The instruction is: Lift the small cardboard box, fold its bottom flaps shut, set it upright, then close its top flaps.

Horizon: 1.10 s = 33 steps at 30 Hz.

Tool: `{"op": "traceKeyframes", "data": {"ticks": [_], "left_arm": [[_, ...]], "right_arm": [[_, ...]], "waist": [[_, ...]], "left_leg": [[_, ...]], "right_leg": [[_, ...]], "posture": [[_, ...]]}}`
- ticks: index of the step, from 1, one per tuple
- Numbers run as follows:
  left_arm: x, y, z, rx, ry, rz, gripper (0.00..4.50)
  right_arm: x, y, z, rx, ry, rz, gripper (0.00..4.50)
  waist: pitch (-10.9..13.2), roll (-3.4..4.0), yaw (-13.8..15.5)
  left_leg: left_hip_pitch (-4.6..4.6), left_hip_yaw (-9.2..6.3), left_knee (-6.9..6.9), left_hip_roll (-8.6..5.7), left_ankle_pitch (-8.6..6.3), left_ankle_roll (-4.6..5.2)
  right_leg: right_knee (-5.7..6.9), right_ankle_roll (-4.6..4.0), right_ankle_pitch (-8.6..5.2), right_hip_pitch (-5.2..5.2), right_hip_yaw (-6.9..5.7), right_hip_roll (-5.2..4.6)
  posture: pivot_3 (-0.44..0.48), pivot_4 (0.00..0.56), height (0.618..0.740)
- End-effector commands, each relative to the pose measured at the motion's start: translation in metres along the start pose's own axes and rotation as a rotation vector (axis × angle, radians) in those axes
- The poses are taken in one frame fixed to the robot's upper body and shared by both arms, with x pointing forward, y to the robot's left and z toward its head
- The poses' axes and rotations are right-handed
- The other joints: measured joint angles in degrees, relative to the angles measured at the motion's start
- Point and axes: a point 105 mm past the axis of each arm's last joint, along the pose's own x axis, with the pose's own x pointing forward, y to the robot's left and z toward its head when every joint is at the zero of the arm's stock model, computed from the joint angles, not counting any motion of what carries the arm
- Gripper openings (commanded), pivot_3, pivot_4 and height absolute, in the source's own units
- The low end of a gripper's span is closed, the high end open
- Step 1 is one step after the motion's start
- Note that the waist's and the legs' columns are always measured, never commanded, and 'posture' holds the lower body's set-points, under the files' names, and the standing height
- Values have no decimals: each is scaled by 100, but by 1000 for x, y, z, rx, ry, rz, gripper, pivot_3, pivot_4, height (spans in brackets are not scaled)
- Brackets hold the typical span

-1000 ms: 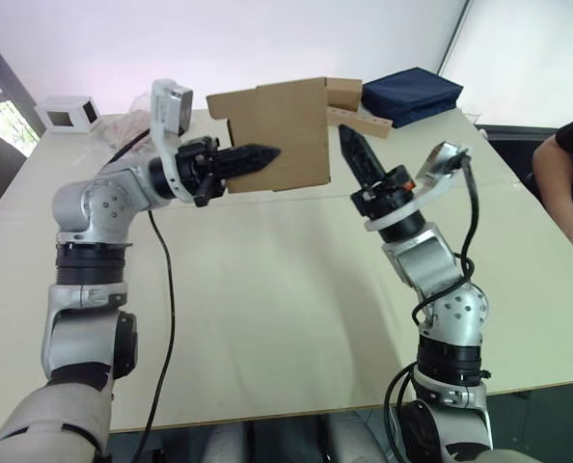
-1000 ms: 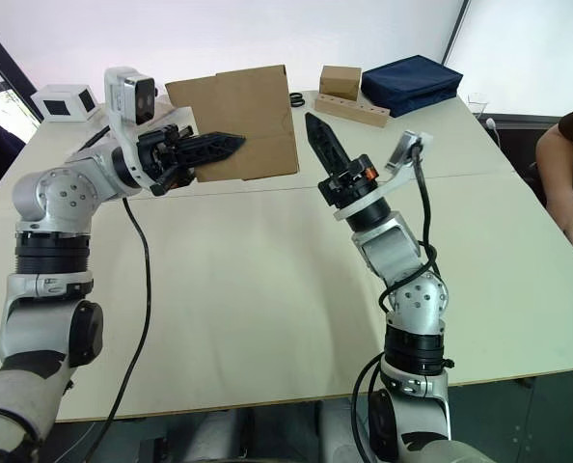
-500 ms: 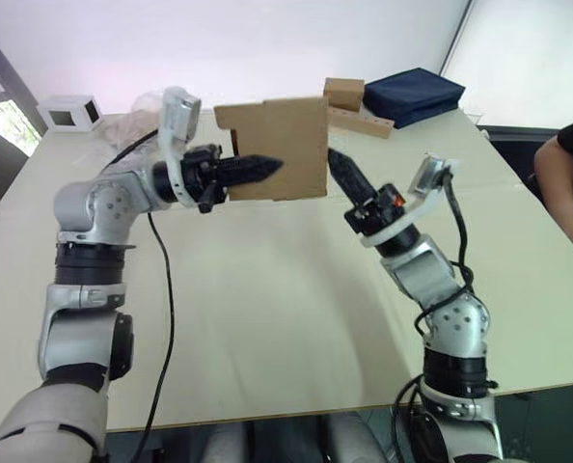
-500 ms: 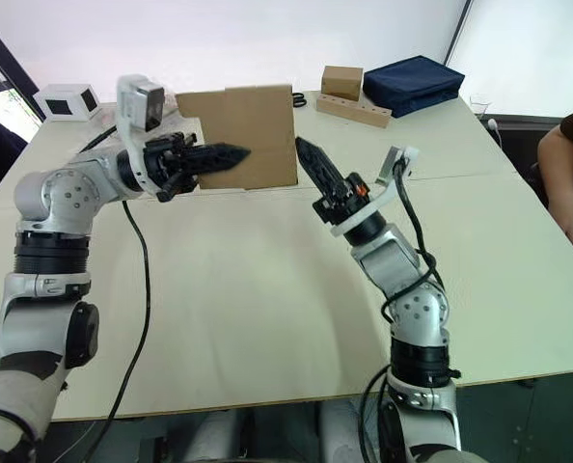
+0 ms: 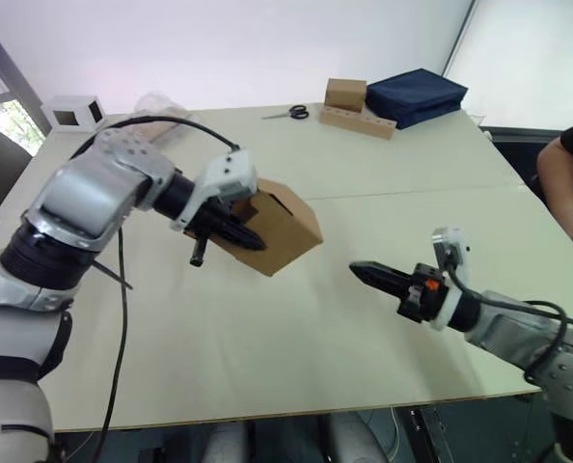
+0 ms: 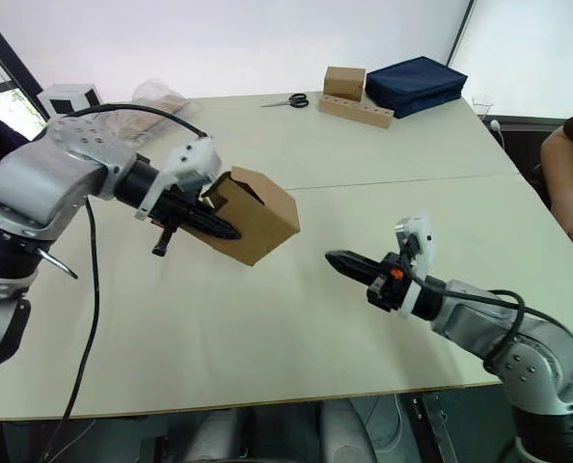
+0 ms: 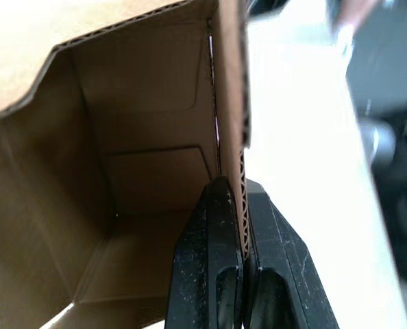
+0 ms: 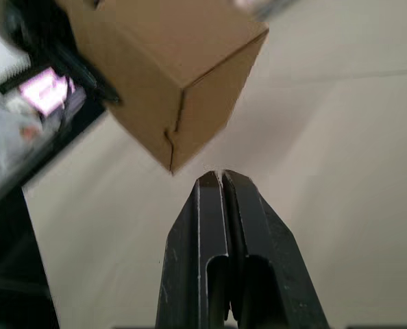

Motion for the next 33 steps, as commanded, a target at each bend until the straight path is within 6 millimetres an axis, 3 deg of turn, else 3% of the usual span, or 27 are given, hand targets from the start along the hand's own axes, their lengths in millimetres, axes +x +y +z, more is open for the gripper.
{"op": "traceKeyframes", "data": {"ticks": [1, 6, 10, 25, 28, 33], "left_arm": [[4, -6, 1, 88, 150, 0, 0], [20, -20, -20, 119, 360, -74, 0], [21, -21, -22, 125, 425, -58, 0], [35, -33, -24, 97, 475, -79, 0], [37, -37, -25, 93, 475, -84, 663], [38, -46, -23, 81, 465, -100, 2490]], "right_arm": [[-1, 11, -6, -95, 90, 40, 38], [2, 10, -12, -176, 156, 23, 38], [5, 10, -17, -174, 142, 5, 38], [15, 5, -26, -168, 85, -54, 38], [15, 3, -25, -169, 84, -57, 0], [15, 0, -25, -173, 89, -59, 0]], "waist": [[2, -3, 47], [3, -4, 63], [8, -11, 65], [11, -17, 69], [11, -17, 74], [11, -17, 72]], "left_leg": [[0, 0, 0, 0, 0, 1], [-1, 1, 2, 0, -1, 1], [-1, 0, 3, 0, 0, 1], [-1, -2, 5, 1, 0, 1], [-1, -2, 5, 1, 0, 1], [-1, -2, 6, 1, 0, 1]], "right_leg": [[0, 0, 0, 0, 0, 0], [0, 0, 0, 0, 1, 0], [1, 0, 0, 0, 0, 1], [3, 0, 0, 0, 0, 0], [3, 0, 0, 1, 0, -1], [4, 0, 0, 1, 0, -1]], "posture": [[0, 150, 740], [0, 150, 740], [0, 150, 740], [0, 150, 740], [0, 150, 740], [0, 150, 740]]}}
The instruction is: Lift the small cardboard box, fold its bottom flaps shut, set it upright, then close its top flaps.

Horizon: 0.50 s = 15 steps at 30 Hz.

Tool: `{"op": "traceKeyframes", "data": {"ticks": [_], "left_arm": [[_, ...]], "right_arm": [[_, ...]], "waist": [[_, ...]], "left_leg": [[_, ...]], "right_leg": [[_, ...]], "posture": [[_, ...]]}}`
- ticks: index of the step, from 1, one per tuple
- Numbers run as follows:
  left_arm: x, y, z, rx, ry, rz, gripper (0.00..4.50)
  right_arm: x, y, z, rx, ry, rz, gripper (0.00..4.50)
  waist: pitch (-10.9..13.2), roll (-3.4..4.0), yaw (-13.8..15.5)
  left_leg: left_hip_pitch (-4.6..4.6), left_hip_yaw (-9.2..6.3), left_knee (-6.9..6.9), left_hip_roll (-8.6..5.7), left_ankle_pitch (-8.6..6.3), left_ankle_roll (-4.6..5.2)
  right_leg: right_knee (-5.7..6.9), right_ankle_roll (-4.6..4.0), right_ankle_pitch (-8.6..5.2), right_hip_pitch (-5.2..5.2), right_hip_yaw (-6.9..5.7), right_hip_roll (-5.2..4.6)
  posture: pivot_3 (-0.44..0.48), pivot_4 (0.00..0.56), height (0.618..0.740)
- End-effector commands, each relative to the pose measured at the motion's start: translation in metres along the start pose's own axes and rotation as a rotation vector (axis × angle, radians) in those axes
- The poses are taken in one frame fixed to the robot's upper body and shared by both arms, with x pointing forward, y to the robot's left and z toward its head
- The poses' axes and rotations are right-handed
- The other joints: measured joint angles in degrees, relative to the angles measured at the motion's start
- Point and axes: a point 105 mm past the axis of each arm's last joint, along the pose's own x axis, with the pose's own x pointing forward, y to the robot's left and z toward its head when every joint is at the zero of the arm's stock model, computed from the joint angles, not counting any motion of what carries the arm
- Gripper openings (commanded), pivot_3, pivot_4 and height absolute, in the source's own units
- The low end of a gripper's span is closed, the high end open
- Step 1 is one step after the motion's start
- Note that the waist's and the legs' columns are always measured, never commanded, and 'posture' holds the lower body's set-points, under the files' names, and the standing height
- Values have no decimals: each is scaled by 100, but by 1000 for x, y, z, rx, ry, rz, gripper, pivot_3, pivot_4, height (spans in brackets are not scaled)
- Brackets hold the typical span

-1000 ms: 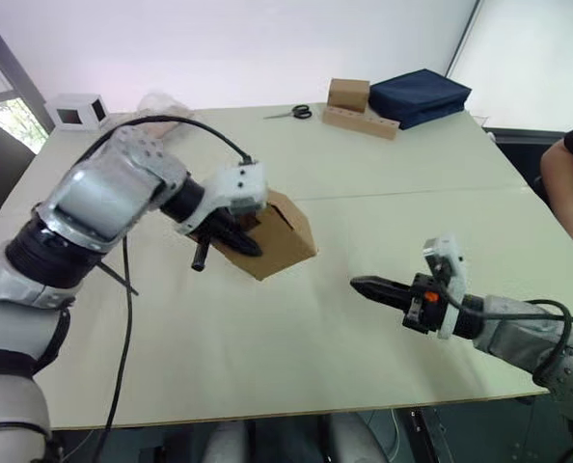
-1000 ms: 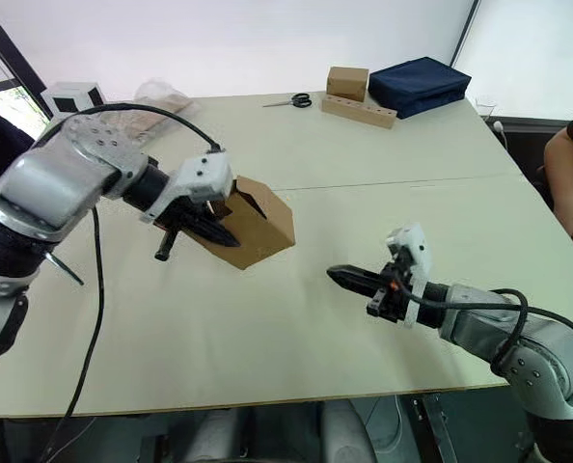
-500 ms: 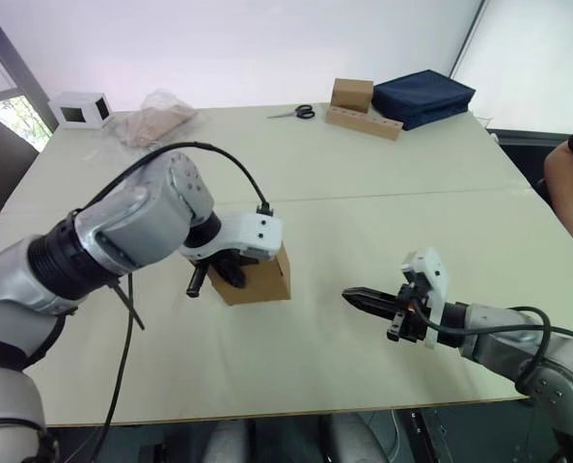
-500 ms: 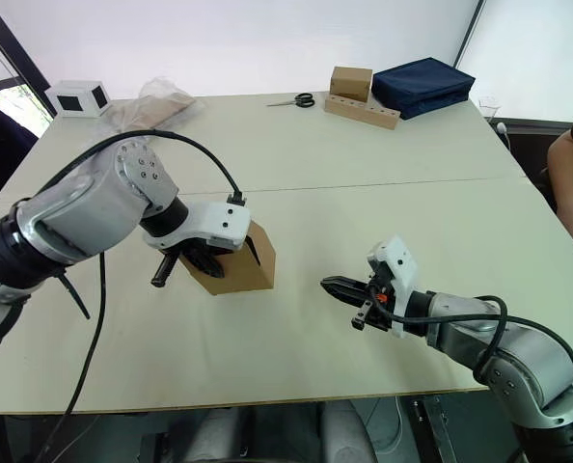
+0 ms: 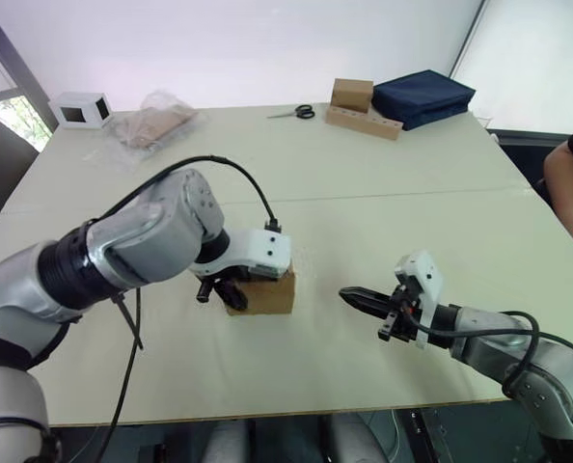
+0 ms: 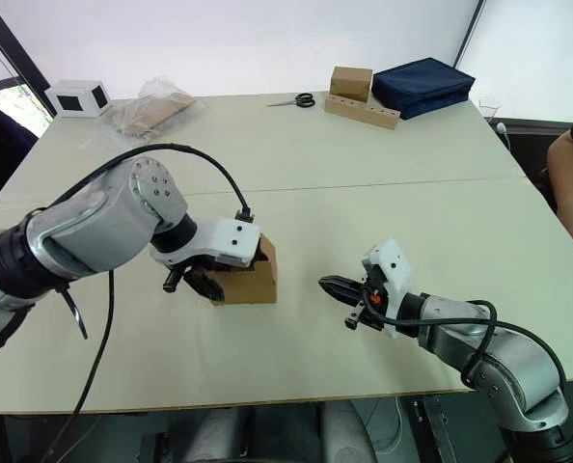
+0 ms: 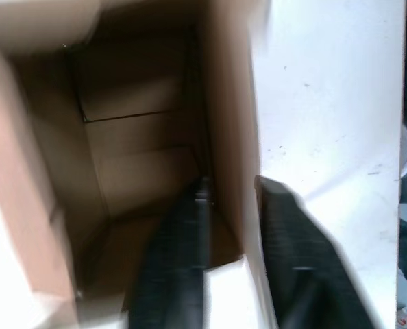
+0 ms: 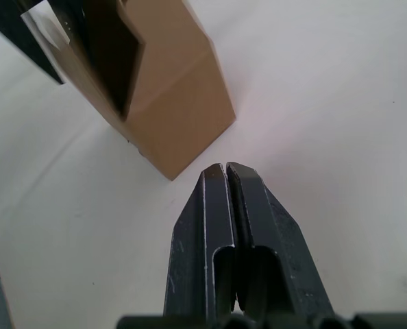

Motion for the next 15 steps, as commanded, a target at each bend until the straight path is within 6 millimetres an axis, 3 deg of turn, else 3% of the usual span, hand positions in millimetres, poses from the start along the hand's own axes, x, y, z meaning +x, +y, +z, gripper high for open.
{"op": "traceKeyframes", "data": {"ticks": [1, 4, 11, 15], "left_arm": [[-5, -7, 4, 3, -19, 1, 3010], [-13, -2, 12, -25, -56, 26, 4047], [-48, 2, 44, -110, -357, -46, 4047], [-61, 10, 51, -199, -521, -31, 4047]], "right_arm": [[0, 0, 10, -32, -34, 10, 0], [0, -1, 11, -36, -30, 22, 0], [-1, -2, 20, -26, -62, 61, 0], [-2, -4, 28, -34, -79, 75, 0]], "waist": [[0, 0, -2], [0, 0, 1], [1, -1, 9], [0, 0, -9]], "left_leg": [[0, 0, 0, 0, 0, 0], [0, 0, 3, 0, 0, 0], [0, 0, 7, 0, 0, 1], [1, 0, 7, 0, -1, 1]], "right_leg": [[1, 0, 0, 0, 0, 0], [2, 0, 0, 0, 0, 0], [3, 0, 0, 2, -1, 0], [4, 0, 0, 2, -1, 0]], "posture": [[0, 150, 740], [0, 150, 740], [0, 150, 740], [0, 150, 740]]}}
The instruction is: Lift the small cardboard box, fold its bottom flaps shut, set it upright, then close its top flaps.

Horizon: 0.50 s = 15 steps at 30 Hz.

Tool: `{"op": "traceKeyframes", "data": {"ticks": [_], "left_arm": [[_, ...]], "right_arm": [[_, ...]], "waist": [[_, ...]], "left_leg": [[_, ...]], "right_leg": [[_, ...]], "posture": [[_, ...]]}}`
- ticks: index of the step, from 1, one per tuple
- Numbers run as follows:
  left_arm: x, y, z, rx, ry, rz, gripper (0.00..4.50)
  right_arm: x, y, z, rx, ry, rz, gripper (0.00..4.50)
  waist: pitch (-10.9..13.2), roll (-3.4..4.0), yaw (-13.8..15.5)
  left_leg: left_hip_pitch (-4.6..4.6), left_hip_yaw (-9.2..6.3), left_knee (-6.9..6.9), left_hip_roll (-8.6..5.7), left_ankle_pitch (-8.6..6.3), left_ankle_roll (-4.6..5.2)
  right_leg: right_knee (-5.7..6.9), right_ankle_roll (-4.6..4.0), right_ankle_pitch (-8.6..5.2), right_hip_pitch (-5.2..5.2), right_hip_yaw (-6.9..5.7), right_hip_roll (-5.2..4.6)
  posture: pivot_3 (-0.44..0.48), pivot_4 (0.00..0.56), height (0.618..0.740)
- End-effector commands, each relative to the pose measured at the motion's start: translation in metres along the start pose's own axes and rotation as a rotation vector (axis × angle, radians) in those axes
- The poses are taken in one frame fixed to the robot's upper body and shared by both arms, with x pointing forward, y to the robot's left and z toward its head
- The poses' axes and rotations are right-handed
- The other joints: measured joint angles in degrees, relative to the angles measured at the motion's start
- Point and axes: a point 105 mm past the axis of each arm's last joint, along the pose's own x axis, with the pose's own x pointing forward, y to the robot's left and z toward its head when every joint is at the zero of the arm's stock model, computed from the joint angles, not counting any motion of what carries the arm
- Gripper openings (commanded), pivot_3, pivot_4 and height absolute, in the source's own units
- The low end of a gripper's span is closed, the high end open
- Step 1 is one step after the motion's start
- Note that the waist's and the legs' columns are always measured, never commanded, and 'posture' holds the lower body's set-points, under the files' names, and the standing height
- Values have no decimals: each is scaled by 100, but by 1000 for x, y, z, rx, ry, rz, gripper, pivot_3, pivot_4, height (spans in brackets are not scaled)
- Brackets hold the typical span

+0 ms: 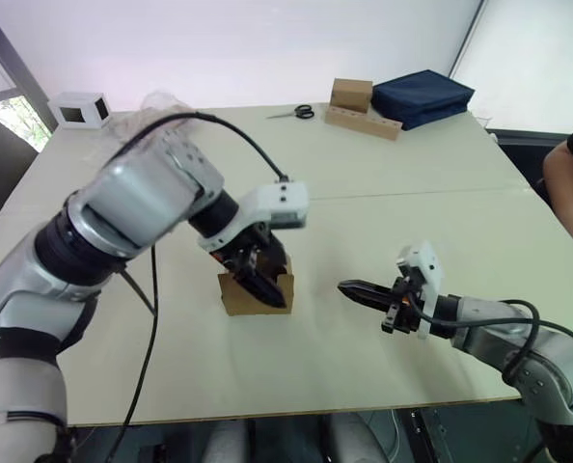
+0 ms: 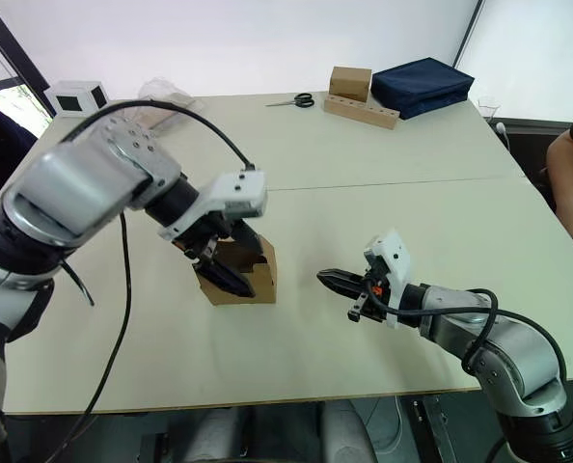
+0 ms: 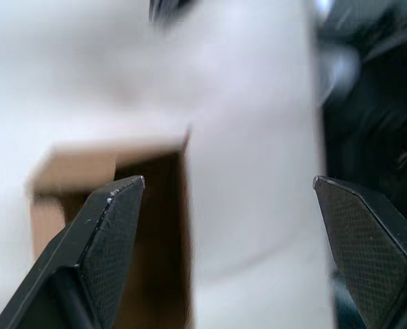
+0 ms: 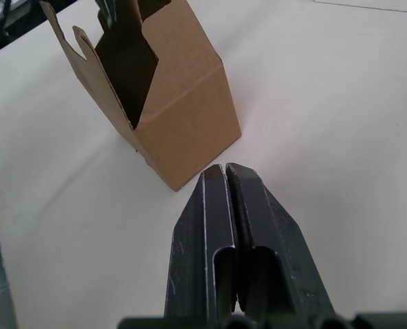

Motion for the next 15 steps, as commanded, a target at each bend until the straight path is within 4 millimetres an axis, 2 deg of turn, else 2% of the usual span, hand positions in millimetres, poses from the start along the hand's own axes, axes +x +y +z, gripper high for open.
{"op": "traceKeyframes", "data": {"ticks": [1, 5, 8, 10, 12, 15], "left_arm": [[-19, 10, 14, -71, -185, 69, 4047], [-59, 25, 40, -110, -621, 170, 4047], [-82, 37, 38, -143, -845, 290, 4047], [-97, 48, 30, -160, -974, 434, 4047], [-109, 56, 13, -193, -1063, 548, 4047], [-113, 56, -15, -218, -1101, 614, 4047]], "right_arm": [[-3, -1, 18, -28, -56, 22, 0], [-4, -4, 36, -2, -127, 54, 0], [-2, -8, 42, 21, -152, 69, 0], [0, -11, 44, 26, -157, 73, 0], [2, -13, 47, 18, -164, 78, 0], [5, -19, 55, 6, -198, 64, 0]], "waist": [[-1, 1, -1], [0, 0, -1], [-1, 1, -1], [-2, 3, -3], [-3, 3, -2], [-3, 3, -12]], "left_leg": [[1, 0, 0, 0, 0, 0], [1, -2, 3, 1, 1, 0], [-2, -2, 7, 1, 5, -8], [1, -1, 6, 1, 11, -19], [2, 0, 7, 2, 15, -27], [2, 2, 7, 2, 17, -31]], "right_leg": [[0, 0, 0, 0, 0, 0], [3, 0, 0, 0, -1, -1], [3, 0, 0, -1, -2, -2], [2, 0, 0, 0, -2, -4], [4, 0, 1, 0, -1, -5], [6, 0, 2, -3, 1, -6]], "posture": [[0, 150, 740], [0, 150, 740], [0, 150, 740], [0, 150, 740], [0, 150, 740], [0, 150, 740]]}}
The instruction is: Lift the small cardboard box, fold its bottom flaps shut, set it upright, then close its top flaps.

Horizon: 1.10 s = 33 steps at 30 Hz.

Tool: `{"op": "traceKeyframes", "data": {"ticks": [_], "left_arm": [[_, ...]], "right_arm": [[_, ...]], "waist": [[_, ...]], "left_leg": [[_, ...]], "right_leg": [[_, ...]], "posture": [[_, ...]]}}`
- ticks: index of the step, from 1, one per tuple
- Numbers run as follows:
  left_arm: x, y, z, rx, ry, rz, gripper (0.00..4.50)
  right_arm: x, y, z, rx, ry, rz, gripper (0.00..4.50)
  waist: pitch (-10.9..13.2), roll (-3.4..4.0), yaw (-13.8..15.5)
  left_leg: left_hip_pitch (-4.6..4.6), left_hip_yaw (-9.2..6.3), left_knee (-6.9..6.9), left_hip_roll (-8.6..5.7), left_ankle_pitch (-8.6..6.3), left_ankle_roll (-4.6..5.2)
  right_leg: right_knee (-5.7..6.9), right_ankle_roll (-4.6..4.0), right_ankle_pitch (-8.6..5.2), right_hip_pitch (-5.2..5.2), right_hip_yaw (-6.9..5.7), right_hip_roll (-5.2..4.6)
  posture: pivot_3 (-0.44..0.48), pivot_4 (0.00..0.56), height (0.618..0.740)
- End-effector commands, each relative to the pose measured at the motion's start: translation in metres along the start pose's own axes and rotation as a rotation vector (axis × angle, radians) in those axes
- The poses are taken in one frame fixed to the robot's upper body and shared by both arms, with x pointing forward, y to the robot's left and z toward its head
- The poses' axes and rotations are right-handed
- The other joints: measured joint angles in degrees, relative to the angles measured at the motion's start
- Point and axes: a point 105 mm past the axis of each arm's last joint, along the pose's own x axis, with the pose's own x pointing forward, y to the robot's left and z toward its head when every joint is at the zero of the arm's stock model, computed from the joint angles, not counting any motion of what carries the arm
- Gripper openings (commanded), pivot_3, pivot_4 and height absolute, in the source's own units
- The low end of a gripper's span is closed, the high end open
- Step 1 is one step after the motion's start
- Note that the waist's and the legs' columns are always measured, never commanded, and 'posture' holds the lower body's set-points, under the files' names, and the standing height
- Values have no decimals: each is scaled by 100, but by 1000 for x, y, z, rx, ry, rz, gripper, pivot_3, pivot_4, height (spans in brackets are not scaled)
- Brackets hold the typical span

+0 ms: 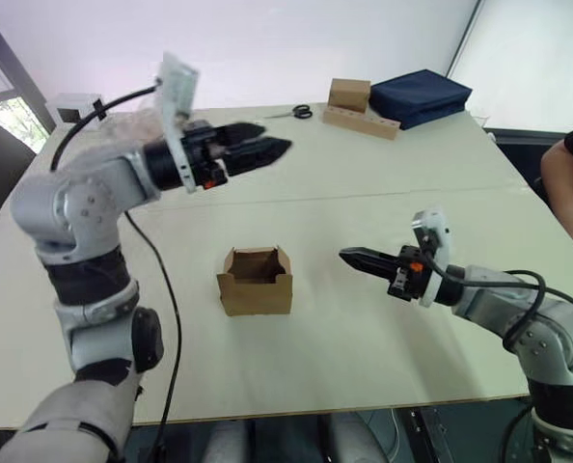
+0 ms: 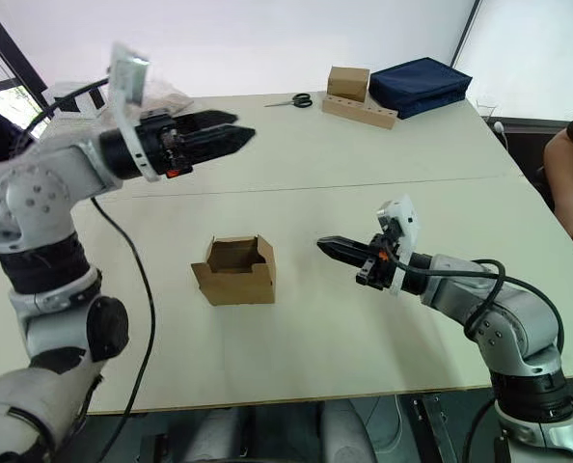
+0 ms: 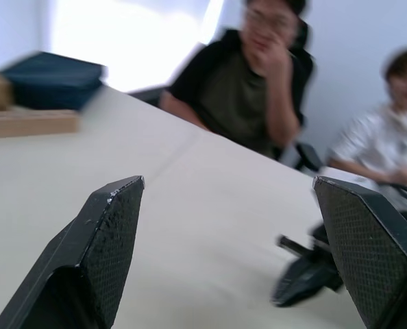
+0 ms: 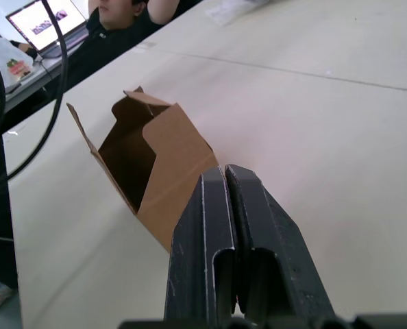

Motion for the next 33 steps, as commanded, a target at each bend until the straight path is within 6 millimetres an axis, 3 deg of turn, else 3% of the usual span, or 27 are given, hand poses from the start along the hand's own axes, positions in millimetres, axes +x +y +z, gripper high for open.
{"op": "traceKeyframes", "data": {"ticks": [1, 3, 6, 10, 14, 18, 19, 23, 25, 33], "left_arm": [[-38, 11, -2, 63, -74, 92, 4047], [-63, 17, -23, 46, -38, 142, 4047], [-82, 18, -41, 52, 4, 198, 4047], [-101, 12, -53, -28, -14, 216, 4047], [-108, 5, -70, -83, 11, 221, 4047], [-111, 2, -90, -86, 74, 215, 2929], [-110, 0, -93, -89, 85, 207, 2350], [-106, -5, -104, -71, 135, 166, 715], [-101, -4, -107, -60, 150, 151, 109], [-86, -6, -122, -20, 218, 67, 109]], "right_arm": [[5, -3, 18, -52, -75, 3, 0], [9, -3, 23, -70, -85, 16, 0], [13, 1, 25, -86, -87, 46, 0], [22, 5, 26, -101, -109, 58, 0], [27, 14, 16, -94, -84, 100, 0], [28, 22, 9, -89, -59, 136, 0], [28, 22, 8, -87, -58, 140, 0], [30, 23, 2, -97, -32, 141, 0], [34, 22, -3, -109, -14, 136, 0], [51, 19, -10, -164, -4, 116, 0]], "waist": [[-1, 1, -18], [-3, 5, -25], [-1, 0, 9], [-2, -7, 133], [-2, -6, 158], [-2, -6, 146], [-2, -6, 144], [-2, -6, 148], [-2, -6, 147], [-2, -6, 133]], "left_leg": [[0, 1, -1, 0, 0, -1], [2, 6, -5, 0, 0, -1], [1, 6, -9, 0, 1, -2], [-3, 1, -4, -4, -3, 5], [-1, 1, -4, -4, -4, 5], [0, 1, -5, -3, -4, 6], [0, 1, -5, -3, -4, 6], [0, 2, -6, -3, -4, 7], [0, 1, -6, -3, -5, 8], [1, 3, -8, -3, -5, 8]], "right_leg": [[0, 0, 0, 0, 0, 0], [-1, 0, 0, -3, 5, -2], [-3, 0, 0, -6, 5, -3], [-3, 1, 3, 1, -3, -14], [-2, 2, 3, 3, -3, -14], [-2, 2, 3, 2, -3, -12], [-2, 2, 3, 2, -3, -11], [-2, 1, 3, 2, -3, -11], [-3, 1, 3, 2, -3, -10], [-3, 1, 3, 1, -3, -7]], "posture": [[0, 150, 740], [0, 150, 740], [0, 150, 740], [0, 150, 740], [0, 150, 740], [0, 150, 740], [0, 150, 740], [0, 150, 740], [0, 150, 740], [0, 150, 740]]}}
